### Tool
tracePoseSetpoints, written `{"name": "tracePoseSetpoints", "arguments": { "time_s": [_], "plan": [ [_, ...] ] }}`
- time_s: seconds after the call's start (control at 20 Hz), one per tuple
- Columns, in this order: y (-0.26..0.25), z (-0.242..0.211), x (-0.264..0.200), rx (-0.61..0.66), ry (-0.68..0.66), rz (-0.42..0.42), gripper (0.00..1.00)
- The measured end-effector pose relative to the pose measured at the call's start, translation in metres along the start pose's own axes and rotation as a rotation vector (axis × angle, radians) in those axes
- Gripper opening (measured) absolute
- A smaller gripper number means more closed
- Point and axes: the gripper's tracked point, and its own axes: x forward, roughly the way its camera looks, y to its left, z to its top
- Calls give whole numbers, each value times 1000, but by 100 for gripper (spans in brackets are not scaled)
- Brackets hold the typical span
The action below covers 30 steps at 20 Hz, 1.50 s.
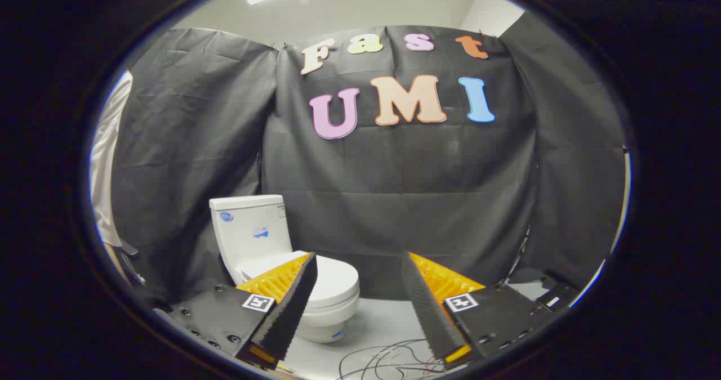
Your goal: Open the toilet lid.
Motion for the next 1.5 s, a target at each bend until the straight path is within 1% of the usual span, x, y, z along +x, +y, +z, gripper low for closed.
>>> {"name": "tracePoseSetpoints", "arguments": {
  "time_s": [0.2,0.35,0.45,0.5,0.55,0.6,0.7,0.9,1.0,1.1,1.15,1.3,1.4,1.5],
  "plan": [
    [-4,-1,34,34,5,-10,84],
    [-12,1,62,24,-2,-51,83],
    [-6,16,80,91,-94,-50,82],
    [-10,23,89,126,-135,-86,82],
    [-15,27,96,156,-167,-147,82],
    [-18,27,99,172,-197,-189,81],
    [-10,35,100,162,-250,-253,81],
    [10,37,95,88,-216,-380,81],
    [24,44,93,89,-230,-416,81],
    [37,49,92,109,-251,-448,81],
    [39,48,90,124,-253,-478,81],
    [50,40,84,164,-251,-542,80],
    [54,28,81,211,-247,-585,80],
    [51,9,78,266,-224,-653,80]
  ]
}}
